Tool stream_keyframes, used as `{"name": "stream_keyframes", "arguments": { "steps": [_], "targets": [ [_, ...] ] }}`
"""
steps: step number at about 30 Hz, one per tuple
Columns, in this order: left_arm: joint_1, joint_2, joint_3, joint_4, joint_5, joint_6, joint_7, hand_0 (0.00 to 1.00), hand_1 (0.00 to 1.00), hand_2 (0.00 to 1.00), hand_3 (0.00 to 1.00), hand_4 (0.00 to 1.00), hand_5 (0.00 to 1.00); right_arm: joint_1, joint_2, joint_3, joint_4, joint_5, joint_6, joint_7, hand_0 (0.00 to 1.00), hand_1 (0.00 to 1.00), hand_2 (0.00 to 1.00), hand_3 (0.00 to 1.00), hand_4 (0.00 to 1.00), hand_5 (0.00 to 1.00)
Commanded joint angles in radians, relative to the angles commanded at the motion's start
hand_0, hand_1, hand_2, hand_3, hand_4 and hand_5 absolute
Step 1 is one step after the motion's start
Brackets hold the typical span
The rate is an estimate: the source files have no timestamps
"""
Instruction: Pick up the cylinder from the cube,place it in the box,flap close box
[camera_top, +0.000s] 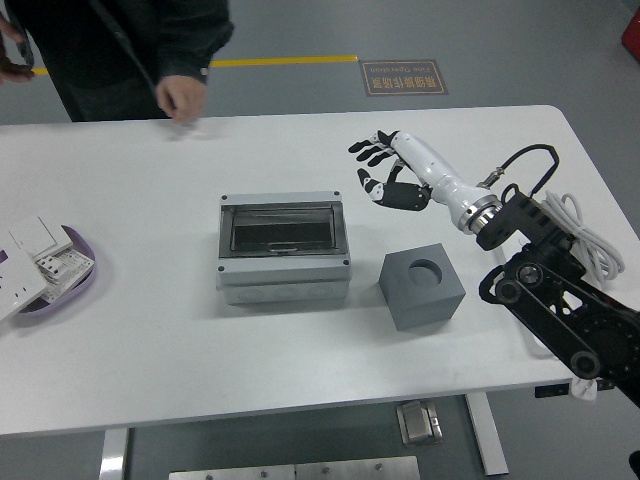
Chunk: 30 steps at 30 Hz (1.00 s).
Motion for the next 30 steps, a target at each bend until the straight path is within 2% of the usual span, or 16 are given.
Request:
{"name": "stream_keyframes", "arguments": {
  "steps": [5, 9, 10, 15, 16, 21, 22, 30],
  "targets": [
    [0.001, 0.000, -0.002, 0.000, -0.001, 0.002, 0.003, 0.605, 0.582, 0.557, 0.600, 0.661, 0.293, -0.110, 0.041, 0.167, -0.004, 0.102, -0.039, 0.108, 0.435, 0.612, 0.643, 0.680, 0.526, 0.215],
    [0.008, 0.001, 0.000, 0.000, -0.009, 0.006, 0.005, 0.605, 0.582, 0.557, 0.600, 0.661, 0.293, -0.181, 0.089, 0.302, -0.047, 0.208, -0.041, 0.205, 0.435, 0.612, 0.643, 0.680, 0.526, 0.215],
    [0.009, 0.001, -0.003, 0.000, -0.007, 0.007, 0.008, 0.605, 0.583, 0.557, 0.599, 0.661, 0.294, -0.185, 0.099, 0.333, -0.069, 0.237, -0.032, 0.229, 0.529, 0.606, 0.631, 0.672, 0.551, 0.222],
    [0.007, 0.007, -0.015, 0.000, 0.003, 0.007, 0.013, 0.605, 0.583, 0.557, 0.599, 0.661, 0.294, -0.172, 0.115, 0.459, -0.168, 0.368, 0.008, 0.328, 0.529, 0.606, 0.631, 0.672, 0.551, 0.222],
    [0.006, 0.009, -0.017, 0.000, 0.005, 0.007, 0.013, 0.605, 0.582, 0.557, 0.599, 0.662, 0.294, -0.168, 0.116, 0.482, -0.186, 0.392, 0.017, 0.340, 0.594, 0.604, 0.616, 0.657, 0.600, 0.213],
    [0.003, 0.014, -0.021, 0.000, 0.011, 0.005, 0.013, 0.605, 0.582, 0.557, 0.599, 0.662, 0.294, -0.167, 0.125, 0.569, -0.209, 0.484, 0.043, 0.358, 0.594, 0.604, 0.616, 0.657, 0.600, 0.213],
    [0.004, 0.014, -0.021, 0.000, 0.011, 0.005, 0.013, 0.604, 0.582, 0.557, 0.599, 0.662, 0.294, -0.169, 0.126, 0.576, -0.207, 0.489, 0.045, 0.358, 0.630, 0.606, 0.614, 0.644, 0.641, 0.218],
    [0.015, 0.007, -0.031, 0.000, 0.017, 0.006, 0.022, 0.605, 0.582, 0.556, 0.598, 0.662, 0.292, -0.186, 0.136, 0.600, -0.177, 0.497, 0.053, 0.356, 0.644, 0.608, 0.614, 0.640, 0.667, 0.225]
  ]
}}
